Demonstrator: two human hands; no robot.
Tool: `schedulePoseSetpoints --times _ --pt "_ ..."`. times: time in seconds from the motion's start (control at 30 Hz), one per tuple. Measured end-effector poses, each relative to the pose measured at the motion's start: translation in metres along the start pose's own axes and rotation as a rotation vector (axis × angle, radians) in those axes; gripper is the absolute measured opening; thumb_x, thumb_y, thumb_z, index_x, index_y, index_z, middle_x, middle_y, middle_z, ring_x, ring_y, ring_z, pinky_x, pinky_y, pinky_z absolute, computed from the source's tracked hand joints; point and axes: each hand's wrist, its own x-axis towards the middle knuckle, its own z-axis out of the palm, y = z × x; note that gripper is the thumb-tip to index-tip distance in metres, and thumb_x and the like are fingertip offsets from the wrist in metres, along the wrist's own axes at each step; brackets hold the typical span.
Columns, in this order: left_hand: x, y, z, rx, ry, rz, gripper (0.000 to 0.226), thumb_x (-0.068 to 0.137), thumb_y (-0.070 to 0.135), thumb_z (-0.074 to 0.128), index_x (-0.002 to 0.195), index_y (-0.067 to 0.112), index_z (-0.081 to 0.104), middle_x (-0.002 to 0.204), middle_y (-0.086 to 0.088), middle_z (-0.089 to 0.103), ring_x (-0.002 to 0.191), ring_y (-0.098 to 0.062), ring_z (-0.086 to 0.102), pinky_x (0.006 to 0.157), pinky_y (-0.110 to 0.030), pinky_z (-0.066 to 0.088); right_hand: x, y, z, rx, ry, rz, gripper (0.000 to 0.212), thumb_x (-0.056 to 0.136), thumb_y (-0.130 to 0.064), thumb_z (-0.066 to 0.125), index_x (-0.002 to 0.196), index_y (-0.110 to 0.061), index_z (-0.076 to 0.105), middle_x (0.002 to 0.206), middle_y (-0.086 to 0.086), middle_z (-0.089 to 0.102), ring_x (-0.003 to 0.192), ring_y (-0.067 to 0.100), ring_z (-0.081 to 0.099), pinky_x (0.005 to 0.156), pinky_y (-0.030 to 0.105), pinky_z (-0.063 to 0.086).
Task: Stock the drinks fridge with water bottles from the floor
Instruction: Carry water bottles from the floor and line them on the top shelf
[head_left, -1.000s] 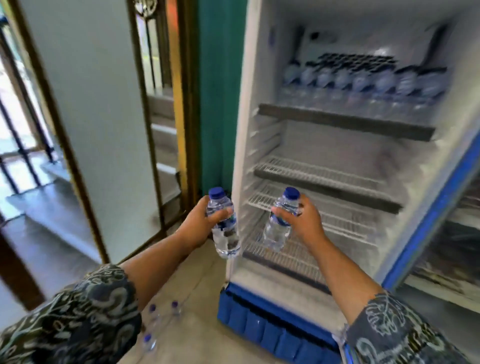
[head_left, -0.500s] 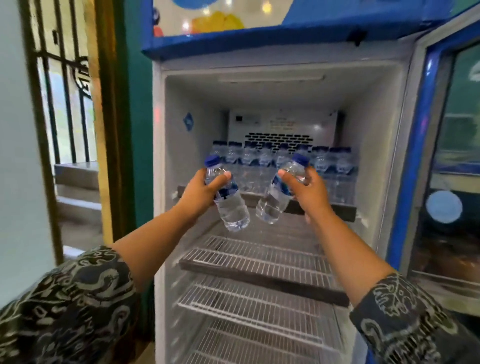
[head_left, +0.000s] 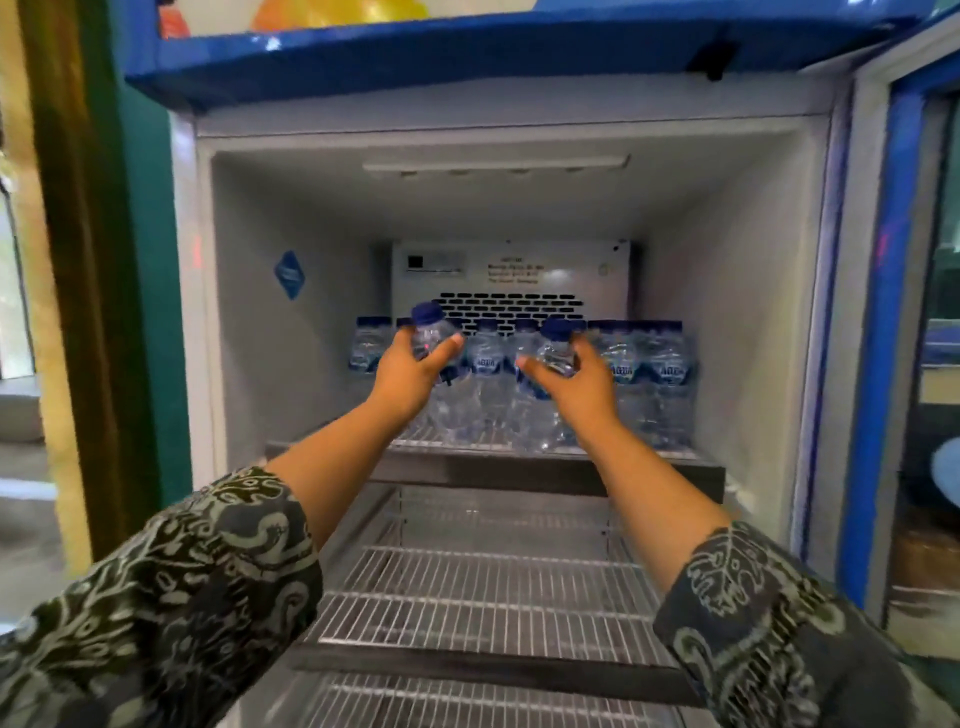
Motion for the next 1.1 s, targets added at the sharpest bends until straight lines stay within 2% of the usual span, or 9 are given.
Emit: schedulePoseSetpoints --times 0.17,0.3,0.47,0.57,0.7,0.9,1.0,1.03,1.1 --pt "0.028 -0.028 0.005 0.096 -0.085 -0.058 0.076 0.086 0.046 0.059 0.146 0.011 0.027 0.148 -0.013 0.037 0.128 -0.035 0.044 0.103 -0.050 0.041 0.017 -0.001 0.012 -0.202 -0.104 -0.029 0.081 0.078 -0.035 0.073 0.144 -0.022 0.027 0.147 0.007 0.038 0.132 0.027 0.040 0.102 0.035 0.038" --pt "0.037 -0.041 0.006 0.055 -0.133 -0.027 0.077 0.084 0.052 0.058 0.145 0.018 0.024 0.151 -0.009 0.031 0.130 -0.035 0.043 0.101 -0.054 0.042 0.029 -0.007 0.010 -0.342 -0.163 -0.017 0.084 0.079 -0.037 0.072 0.145 -0.027 0.021 0.149 0.007 0.035 0.131 0.030 0.041 0.101 0.039 0.042" --pt "0.041 -0.057 0.010 0.079 -0.141 0.037 0.073 0.087 0.050 0.054 0.145 0.020 0.021 0.149 -0.010 0.035 0.124 -0.036 0.047 0.098 -0.048 0.041 0.036 -0.012 0.014 -0.496 -0.146 0.045 0.093 0.079 -0.044 0.071 0.149 -0.018 0.016 0.153 0.006 0.029 0.136 0.028 0.036 0.106 0.038 0.036" --pt "0.047 -0.064 0.012 0.057 -0.177 0.043 0.074 0.085 0.054 0.055 0.144 0.022 0.023 0.143 -0.011 0.042 0.122 -0.034 0.049 0.096 -0.045 0.043 0.040 -0.014 0.019 -0.595 -0.153 0.059 0.087 0.079 -0.045 0.069 0.146 -0.011 0.023 0.152 0.008 0.031 0.134 0.028 0.038 0.103 0.036 0.037" --pt "0.049 -0.070 0.016 0.026 -0.244 0.065 0.079 0.082 0.056 0.057 0.145 0.024 0.022 0.145 -0.008 0.042 0.128 -0.031 0.045 0.104 -0.046 0.040 0.045 -0.020 0.019 -0.622 -0.176 0.044 0.087 0.079 -0.044 0.070 0.146 -0.011 0.025 0.151 0.009 0.031 0.135 0.028 0.037 0.106 0.038 0.037" --pt "0.047 -0.069 0.017 0.069 -0.256 0.081 0.080 0.083 0.056 0.055 0.147 0.027 0.017 0.145 -0.008 0.042 0.128 -0.031 0.045 0.102 -0.043 0.040 0.060 -0.044 0.018 -0.643 -0.234 0.005 0.049 0.089 -0.030 0.062 0.133 -0.011 0.050 0.139 0.008 0.049 0.124 0.023 0.048 0.097 0.029 0.039" --pt "0.046 -0.069 0.015 0.047 -0.241 0.077 0.079 0.085 0.053 0.056 0.148 0.026 0.017 0.148 -0.007 0.039 0.131 -0.030 0.042 0.102 -0.040 0.038 0.070 -0.049 0.017 -0.676 -0.270 0.004 0.038 0.086 -0.025 0.066 0.120 -0.007 0.061 0.124 0.011 0.061 0.098 0.017 0.058 0.082 0.024 0.044" --pt "0.045 -0.069 0.015 0.042 -0.236 0.076 0.080 0.085 0.053 0.056 0.148 0.026 0.017 0.148 -0.007 0.039 0.131 -0.030 0.042 0.103 -0.040 0.038 0.073 -0.048 0.019 -0.687 -0.277 -0.006 0.036 0.085 -0.024 0.067 0.116 -0.006 0.063 0.119 0.012 0.063 0.092 0.017 0.058 0.081 0.025 0.046" --pt "0.045 -0.069 0.015 0.051 -0.234 0.073 0.081 0.085 0.054 0.056 0.149 0.025 0.015 0.149 -0.008 0.037 0.132 -0.030 0.040 0.104 -0.042 0.037 0.079 -0.045 0.025 -0.724 -0.269 -0.039 0.033 0.085 -0.024 0.068 0.112 -0.005 0.065 0.116 0.013 0.065 0.099 0.021 0.060 0.088 0.029 0.047"
